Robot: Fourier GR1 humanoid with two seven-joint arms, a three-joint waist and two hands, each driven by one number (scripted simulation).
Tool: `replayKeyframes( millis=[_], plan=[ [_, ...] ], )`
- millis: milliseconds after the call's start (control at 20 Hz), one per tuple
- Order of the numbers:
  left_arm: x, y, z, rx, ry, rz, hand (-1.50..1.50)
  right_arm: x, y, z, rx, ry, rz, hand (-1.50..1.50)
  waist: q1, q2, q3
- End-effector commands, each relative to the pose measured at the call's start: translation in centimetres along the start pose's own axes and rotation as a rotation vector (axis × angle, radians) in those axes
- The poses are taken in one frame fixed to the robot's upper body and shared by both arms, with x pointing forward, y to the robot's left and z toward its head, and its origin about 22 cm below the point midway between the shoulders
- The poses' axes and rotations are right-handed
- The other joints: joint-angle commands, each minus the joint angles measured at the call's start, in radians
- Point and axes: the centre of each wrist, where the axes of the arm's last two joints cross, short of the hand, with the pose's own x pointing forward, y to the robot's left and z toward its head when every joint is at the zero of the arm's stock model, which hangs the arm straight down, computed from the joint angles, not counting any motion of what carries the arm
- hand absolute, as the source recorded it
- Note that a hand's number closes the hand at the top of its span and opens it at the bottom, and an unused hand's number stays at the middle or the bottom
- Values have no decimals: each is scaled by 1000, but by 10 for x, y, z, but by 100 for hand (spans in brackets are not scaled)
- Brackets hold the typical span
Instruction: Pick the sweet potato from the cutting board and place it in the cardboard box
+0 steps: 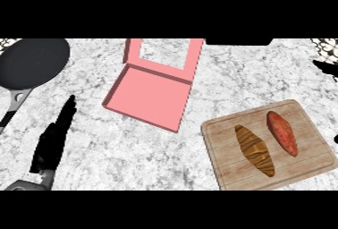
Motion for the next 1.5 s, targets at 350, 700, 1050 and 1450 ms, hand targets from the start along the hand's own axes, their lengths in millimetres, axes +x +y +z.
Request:
replayKeyframes(
  millis=[350,700,1050,1450],
  plan=[
    [12,-7,13,14,6,4,0,34,39,-18,321,143,188,-150,-17,-5,1],
    [-13,10,26,-3,15,1,0,29,75,-22,271,210,178,-150,-14,-3,1],
    [-5,25,1,20,-4,-15,0,7,76,-22,324,281,229,-150,-11,0,2],
    [3,-4,10,5,-2,-26,0,13,73,-26,297,273,222,-150,-12,-2,2]
  ],
)
